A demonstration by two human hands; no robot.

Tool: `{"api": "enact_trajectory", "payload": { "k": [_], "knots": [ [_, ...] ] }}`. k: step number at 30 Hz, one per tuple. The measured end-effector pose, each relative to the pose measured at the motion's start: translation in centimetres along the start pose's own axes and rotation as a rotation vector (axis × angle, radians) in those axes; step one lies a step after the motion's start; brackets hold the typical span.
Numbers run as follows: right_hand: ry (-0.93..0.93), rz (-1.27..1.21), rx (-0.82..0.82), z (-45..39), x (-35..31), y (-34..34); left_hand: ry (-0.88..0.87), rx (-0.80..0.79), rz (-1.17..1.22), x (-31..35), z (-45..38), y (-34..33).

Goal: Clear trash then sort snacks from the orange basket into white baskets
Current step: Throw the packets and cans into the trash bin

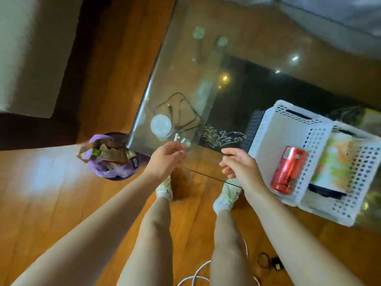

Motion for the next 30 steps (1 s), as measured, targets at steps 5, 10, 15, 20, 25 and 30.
{"api": "enact_trajectory", "payload": {
  "k": [5, 10, 15, 20, 25, 30],
  "knots": [
    [-0.036, -0.221, 0.192, 2.3, 7.6, 11.3, -0.033, -0.177, -0.137, 1.2, 0.3, -14.3],
    [-0.14, -0.287, 0.432, 3.5, 15.8, 20.3, 0.003, -0.243, -0.305, 0.1, -0.7, -25.3],
    [-0.139, -0.143, 0.518, 1.4, 19.8, 23.9, 0.177, -0.098, -0.313, -2.2, -3.1, -29.4],
    [-0.188, -0.078, 0.451, -1.8, 21.4, 24.1, 0.209, -0.082, -0.393, -4.4, -4.0, -31.3],
    [-0.195, -0.115, 0.381, -3.4, 22.1, 23.5, 0.15, -0.064, -0.444, -4.9, -4.2, -31.7],
    [-0.182, -0.154, 0.404, -3.3, 21.8, 23.2, 0.146, -0.092, -0.346, -4.5, -3.8, -31.2]
  ]
}}
Point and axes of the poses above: each hand's wrist, its own z-axis away from the middle knuckle, its own y-axis out of the back of the hand, x = y × z, the point moved 5 cm from there along -z, towards the middle knuckle, and after that the axes turned 10 degrees about z, right-handed, at the moved point
